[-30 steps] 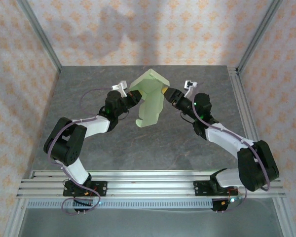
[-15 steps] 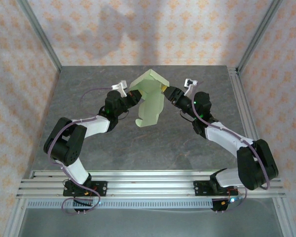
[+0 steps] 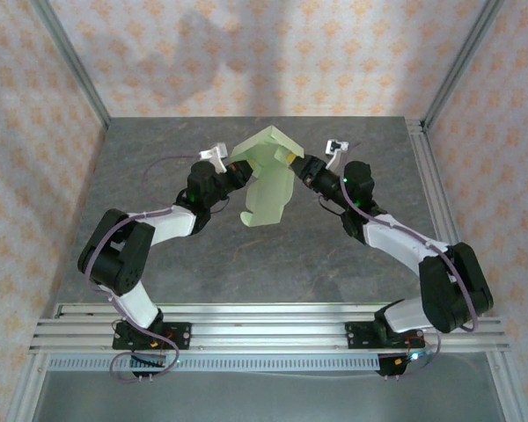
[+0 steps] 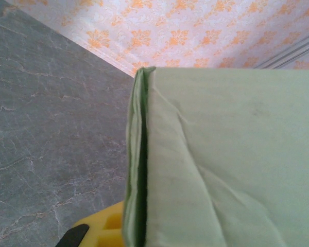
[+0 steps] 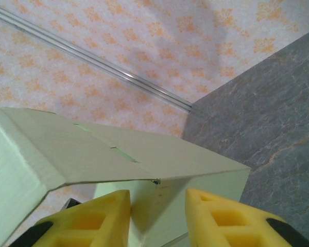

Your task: Fold the paper box

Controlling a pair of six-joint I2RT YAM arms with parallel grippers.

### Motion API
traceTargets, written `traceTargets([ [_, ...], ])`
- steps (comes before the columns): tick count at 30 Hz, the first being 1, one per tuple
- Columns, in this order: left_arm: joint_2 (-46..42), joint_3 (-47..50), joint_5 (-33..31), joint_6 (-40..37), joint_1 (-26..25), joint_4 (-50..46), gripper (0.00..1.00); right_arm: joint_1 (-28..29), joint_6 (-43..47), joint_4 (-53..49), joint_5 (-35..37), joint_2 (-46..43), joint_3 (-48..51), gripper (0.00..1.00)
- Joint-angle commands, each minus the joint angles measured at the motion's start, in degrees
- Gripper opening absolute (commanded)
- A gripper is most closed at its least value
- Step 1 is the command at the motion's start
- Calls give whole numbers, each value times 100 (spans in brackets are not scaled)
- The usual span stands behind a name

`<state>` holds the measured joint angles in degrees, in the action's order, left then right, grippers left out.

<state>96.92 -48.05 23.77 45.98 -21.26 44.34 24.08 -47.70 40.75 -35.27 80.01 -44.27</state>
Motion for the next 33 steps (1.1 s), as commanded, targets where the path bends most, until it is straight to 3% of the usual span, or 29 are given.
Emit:
traceTargets([
  [1, -224, -2, 23, -191, 25, 84, 0, 36, 41, 36, -138, 30, -152, 29],
  [7, -304, -2, -63, -363, 18, -98, 0, 38, 389, -565, 36, -120, -222, 2],
  [11, -396, -23, -164, -496, 20, -287, 0, 36, 489, -789, 91, -185, -266, 0],
  [12, -417, -25, -190, -521, 18, -319, 0, 39, 498, -827, 98, -196, -266, 2],
  [14, -481, -15, -238, -584, 17, -391, 0, 36, 536, -897, 162, -222, -266, 19],
  [15, -499, -14, -254, -619, 19, -420, 0, 36, 551, -942, 173, -217, -279, 22],
  [19, -573, -11, -326, -742, 16, -527, 0, 45, 613, -1103, 205, -162, -310, 31],
  [24, -662, 6, -412, -903, 16, -616, 0, 54, 591, -1160, 199, -60, -340, 31],
  [25, -675, 4, -438, -938, 12, -636, 0, 55, 589, -1191, 183, -47, -354, 28],
  [29, -718, 15, -595, -1037, -10, -732, 0, 56, 554, -1208, 128, -18, -363, 0],
  [33, -762, 14, -691, -1104, -41, -787, 0, 58, 538, -1206, 127, -80, -319, 0],
])
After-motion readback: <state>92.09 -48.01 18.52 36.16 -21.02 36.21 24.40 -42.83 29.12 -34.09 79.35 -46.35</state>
